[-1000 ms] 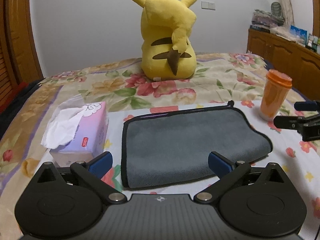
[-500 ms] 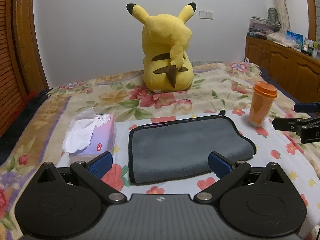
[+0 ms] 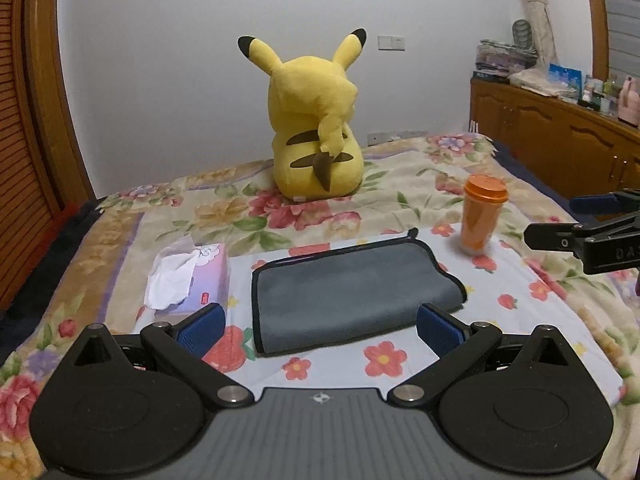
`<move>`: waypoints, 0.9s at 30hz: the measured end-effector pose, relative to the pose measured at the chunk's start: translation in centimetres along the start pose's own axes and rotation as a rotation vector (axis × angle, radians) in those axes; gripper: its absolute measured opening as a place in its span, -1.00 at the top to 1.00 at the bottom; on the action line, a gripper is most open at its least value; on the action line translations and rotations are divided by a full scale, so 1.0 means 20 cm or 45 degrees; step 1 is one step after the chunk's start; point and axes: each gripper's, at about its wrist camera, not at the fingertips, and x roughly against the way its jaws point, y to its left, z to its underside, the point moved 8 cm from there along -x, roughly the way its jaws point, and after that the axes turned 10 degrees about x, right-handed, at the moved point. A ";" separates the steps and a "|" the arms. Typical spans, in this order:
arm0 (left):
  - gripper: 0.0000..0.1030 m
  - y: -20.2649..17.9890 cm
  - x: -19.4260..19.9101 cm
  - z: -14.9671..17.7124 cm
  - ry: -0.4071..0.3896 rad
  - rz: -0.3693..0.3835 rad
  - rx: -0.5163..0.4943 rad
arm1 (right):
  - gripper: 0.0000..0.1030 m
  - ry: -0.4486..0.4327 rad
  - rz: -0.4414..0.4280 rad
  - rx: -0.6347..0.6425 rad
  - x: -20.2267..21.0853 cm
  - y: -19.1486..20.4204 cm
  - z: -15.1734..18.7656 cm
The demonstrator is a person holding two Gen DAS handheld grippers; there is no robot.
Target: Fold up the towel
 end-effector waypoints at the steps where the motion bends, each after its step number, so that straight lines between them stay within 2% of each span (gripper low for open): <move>1: -1.00 -0.01 0.02 0.00 0.003 -0.001 -0.002 | -1.00 -0.001 -0.001 -0.005 0.02 0.00 0.00; 16: -1.00 -0.02 0.31 0.02 -0.030 -0.012 0.035 | -1.00 -0.044 0.003 -0.028 0.29 -0.01 -0.06; 27: -1.00 -0.04 0.44 0.07 -0.074 -0.023 0.074 | -1.00 -0.070 0.024 -0.038 0.45 0.02 -0.02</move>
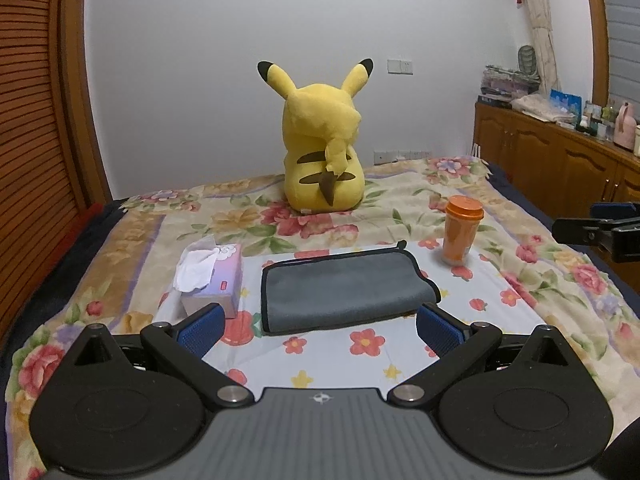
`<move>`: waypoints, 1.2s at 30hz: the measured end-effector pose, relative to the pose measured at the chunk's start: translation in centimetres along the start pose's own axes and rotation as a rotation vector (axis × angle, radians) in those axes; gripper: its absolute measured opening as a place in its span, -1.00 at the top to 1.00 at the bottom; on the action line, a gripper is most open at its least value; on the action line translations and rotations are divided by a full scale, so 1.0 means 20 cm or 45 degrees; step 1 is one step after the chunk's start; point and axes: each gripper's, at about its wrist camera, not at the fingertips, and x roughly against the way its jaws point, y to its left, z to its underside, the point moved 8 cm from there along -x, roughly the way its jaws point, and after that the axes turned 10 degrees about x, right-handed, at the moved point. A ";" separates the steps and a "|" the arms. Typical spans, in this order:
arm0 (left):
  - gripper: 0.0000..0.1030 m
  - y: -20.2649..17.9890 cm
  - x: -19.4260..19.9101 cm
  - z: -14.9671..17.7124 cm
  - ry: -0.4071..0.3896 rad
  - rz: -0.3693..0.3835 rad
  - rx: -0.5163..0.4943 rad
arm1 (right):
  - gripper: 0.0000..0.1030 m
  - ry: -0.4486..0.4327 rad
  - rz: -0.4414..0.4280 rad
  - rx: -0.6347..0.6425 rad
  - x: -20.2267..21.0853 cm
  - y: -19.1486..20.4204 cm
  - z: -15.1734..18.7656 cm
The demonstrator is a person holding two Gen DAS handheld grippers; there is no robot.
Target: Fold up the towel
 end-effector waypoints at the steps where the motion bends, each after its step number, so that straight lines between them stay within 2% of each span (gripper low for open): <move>1: -1.00 0.00 0.01 0.01 -0.003 -0.001 0.005 | -1.00 -0.001 0.000 -0.001 0.01 0.01 0.01; 19: -1.00 0.07 0.09 0.29 0.022 -0.037 0.049 | -1.00 0.009 -0.033 -0.024 0.10 0.21 0.21; 27: -1.00 0.07 0.05 0.40 0.039 -0.046 0.072 | -1.00 0.016 -0.023 -0.024 0.09 0.26 0.31; 33: -1.00 0.06 0.00 0.48 0.050 -0.074 0.011 | -1.00 0.050 -0.040 -0.015 0.05 0.28 0.40; 36: -1.00 0.09 -0.01 0.50 0.057 -0.080 0.039 | -1.00 0.060 -0.037 -0.014 0.05 0.29 0.44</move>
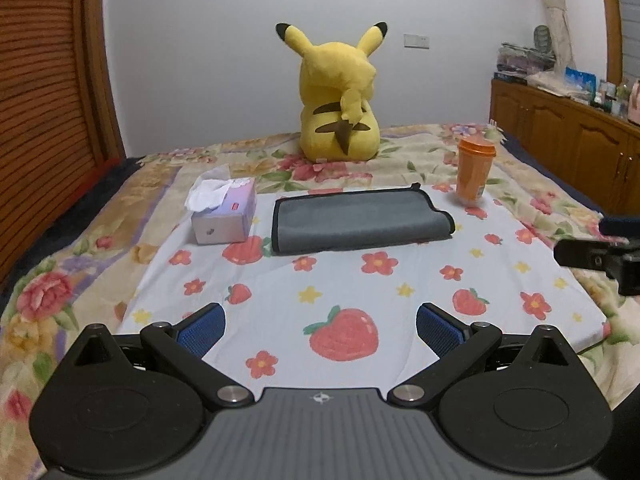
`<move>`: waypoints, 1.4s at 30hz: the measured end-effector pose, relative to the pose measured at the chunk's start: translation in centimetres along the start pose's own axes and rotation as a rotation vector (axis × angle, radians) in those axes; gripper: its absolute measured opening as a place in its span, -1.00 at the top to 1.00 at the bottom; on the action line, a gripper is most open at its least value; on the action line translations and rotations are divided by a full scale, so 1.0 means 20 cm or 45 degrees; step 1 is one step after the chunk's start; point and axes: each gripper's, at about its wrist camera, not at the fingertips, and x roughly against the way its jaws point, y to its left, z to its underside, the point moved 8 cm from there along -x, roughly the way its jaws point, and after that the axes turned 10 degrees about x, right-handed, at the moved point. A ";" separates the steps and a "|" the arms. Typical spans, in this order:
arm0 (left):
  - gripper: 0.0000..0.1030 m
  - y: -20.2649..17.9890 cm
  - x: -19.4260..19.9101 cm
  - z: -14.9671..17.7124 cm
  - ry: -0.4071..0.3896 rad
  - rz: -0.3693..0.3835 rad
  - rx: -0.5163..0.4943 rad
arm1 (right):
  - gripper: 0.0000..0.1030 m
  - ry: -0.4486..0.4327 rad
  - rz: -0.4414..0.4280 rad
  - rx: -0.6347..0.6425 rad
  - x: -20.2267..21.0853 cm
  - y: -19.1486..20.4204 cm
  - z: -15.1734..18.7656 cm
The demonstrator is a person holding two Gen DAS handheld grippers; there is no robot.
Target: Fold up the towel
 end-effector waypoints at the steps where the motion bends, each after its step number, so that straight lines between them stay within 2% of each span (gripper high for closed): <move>1: -1.00 0.01 0.00 0.00 0.001 -0.002 0.015 | -1.00 0.005 0.001 -0.005 0.00 0.00 0.01; 10: -1.00 0.09 0.00 0.00 -0.019 -0.007 0.134 | -1.00 -0.010 0.048 0.024 -0.02 0.00 0.06; 35: -1.00 0.02 0.13 -0.05 -0.229 0.013 0.018 | -1.00 -0.143 0.131 -0.033 0.06 -0.08 0.02; 42: -1.00 0.01 0.16 -0.06 -0.257 0.015 0.003 | -1.00 -0.168 0.137 -0.029 0.07 -0.09 0.01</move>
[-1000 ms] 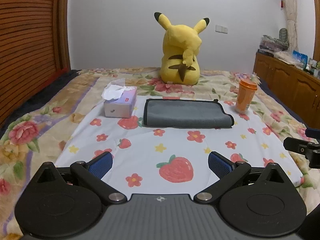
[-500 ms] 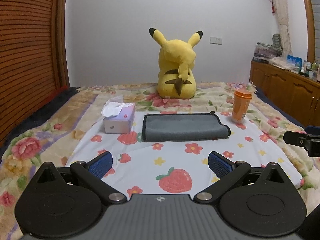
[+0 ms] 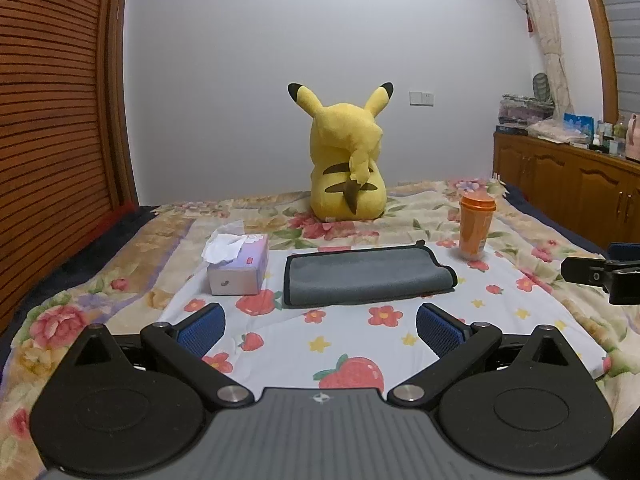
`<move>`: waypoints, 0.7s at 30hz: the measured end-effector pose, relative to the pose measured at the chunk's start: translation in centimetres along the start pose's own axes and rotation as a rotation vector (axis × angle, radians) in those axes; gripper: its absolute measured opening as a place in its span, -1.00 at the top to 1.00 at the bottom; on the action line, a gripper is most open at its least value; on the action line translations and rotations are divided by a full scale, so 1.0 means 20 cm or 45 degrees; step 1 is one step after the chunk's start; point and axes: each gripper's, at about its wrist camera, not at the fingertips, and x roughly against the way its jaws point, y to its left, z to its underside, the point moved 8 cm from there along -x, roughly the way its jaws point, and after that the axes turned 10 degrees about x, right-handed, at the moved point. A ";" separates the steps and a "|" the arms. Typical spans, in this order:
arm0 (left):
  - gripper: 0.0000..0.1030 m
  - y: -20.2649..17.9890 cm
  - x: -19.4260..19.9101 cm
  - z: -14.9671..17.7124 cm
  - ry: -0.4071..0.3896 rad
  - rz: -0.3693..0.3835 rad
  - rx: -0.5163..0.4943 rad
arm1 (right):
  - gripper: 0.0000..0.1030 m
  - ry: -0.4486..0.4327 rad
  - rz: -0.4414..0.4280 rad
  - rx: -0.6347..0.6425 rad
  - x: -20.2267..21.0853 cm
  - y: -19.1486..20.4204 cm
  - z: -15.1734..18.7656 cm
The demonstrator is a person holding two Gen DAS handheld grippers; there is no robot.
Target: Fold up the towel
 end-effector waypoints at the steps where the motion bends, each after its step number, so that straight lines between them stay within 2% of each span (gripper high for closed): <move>1: -1.00 0.00 0.00 0.00 -0.004 0.001 0.000 | -1.00 -0.003 0.001 0.001 0.00 0.00 0.00; 13: -1.00 -0.06 0.05 -0.02 -0.085 0.021 -0.077 | -1.00 -0.058 0.027 0.017 0.05 -0.01 -0.02; 21: -1.00 -0.05 0.07 -0.03 -0.100 0.018 -0.076 | -1.00 -0.093 0.051 0.003 0.07 -0.05 -0.03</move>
